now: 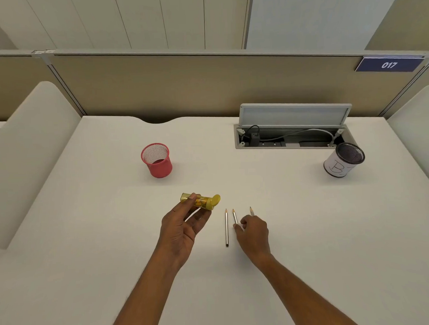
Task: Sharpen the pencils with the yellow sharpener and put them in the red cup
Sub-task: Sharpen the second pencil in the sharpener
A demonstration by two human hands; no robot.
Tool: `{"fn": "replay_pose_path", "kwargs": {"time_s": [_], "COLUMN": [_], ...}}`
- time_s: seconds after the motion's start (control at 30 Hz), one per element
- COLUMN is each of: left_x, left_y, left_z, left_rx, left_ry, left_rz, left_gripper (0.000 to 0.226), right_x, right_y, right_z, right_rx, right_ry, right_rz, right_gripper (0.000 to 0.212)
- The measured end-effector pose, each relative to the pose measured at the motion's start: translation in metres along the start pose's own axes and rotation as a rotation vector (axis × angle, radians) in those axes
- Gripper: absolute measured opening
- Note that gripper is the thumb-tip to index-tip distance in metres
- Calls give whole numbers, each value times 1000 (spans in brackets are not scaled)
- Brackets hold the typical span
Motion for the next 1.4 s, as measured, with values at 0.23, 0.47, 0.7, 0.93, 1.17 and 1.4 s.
{"fn": "replay_pose_path", "kwargs": {"time_s": [0.23, 0.47, 0.7, 0.93, 1.17, 1.4], "left_x": [-1, -2, 0, -6, -10, -14], "left_y": [1, 0, 2, 7, 10, 10], "left_z": [-2, -3, -4, -7, -10, -14], "left_rx": [-1, 2, -2, -20, -30, -37], "left_ry": [0, 9, 19, -8, -25, -26], "left_rz": [14, 16, 15, 26, 17, 22], "left_gripper": [15, 15, 15, 14, 16, 18], "right_x": [-6, -1, 38, 112, 151, 145], "right_y": [0, -2, -18, -84, -126, -130], "right_z": [-8, -11, -19, -41, -82, -95], "right_rx": [-42, -41, -25, 274, 481, 544], "right_ry": [-17, -49, -18, 11, -30, -45], "right_rz": [-72, -108, 50, 304, 351, 267], "right_gripper": [19, 23, 22, 12, 12, 14]}}
Point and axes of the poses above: each hand's wrist, its own z-axis towards the middle knuckle, its own x-axis out of the back of the hand, y = z × x, the point moved 10 cm from there along z, towards the middle knuckle, and after that the axes turned 8 degrees about -y, right-handed, at the moved point
